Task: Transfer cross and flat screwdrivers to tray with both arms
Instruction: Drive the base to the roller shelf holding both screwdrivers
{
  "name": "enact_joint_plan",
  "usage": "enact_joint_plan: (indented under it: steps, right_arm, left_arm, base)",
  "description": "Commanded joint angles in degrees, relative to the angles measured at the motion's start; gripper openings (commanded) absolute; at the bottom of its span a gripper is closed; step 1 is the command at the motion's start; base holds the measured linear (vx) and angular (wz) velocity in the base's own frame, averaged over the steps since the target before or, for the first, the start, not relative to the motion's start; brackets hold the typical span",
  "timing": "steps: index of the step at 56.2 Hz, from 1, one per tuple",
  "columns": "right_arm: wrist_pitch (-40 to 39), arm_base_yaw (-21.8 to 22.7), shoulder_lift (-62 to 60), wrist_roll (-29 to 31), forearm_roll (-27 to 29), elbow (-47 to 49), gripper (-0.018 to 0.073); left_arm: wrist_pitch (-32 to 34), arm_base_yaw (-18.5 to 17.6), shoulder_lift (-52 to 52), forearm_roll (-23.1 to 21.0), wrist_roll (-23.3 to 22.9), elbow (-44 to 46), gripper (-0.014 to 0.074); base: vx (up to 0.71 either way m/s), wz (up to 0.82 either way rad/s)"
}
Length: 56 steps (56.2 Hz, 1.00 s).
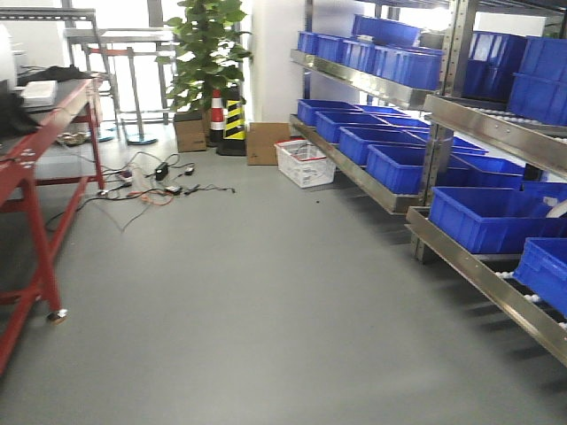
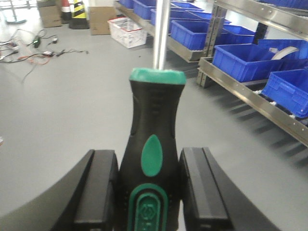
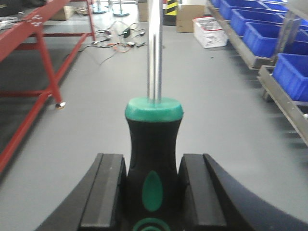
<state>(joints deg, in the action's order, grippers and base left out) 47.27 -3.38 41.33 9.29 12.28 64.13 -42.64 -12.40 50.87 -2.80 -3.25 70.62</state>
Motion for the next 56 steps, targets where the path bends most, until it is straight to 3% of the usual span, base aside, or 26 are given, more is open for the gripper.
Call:
enact_joint_plan:
  steps: [1, 38, 56]
  right_arm:
    - [-4.91, 0.13, -0.05, 0.34, 0.53, 1.66, -0.0008]
    - [-4.91, 0.13, -0.05, 0.34, 0.53, 1.66, -0.0008]
    - [-4.92, 0.13, -0.05, 0.34, 0.59, 1.66, -0.0008]
  left_arm:
    - [5.47, -0.25, -0.42, -0.48, -0.02, 1.72, -0.0003]
    - [5.47, -0.25, -0.41, -0.48, -0.02, 1.72, -0.0003]
    - [5.47, -0.25, -0.41, -0.48, -0.02, 1.72, -0.0003]
  base:
    - [0.58, -0.26]
    - [0.57, -0.3]
    - [0.53, -0.54]
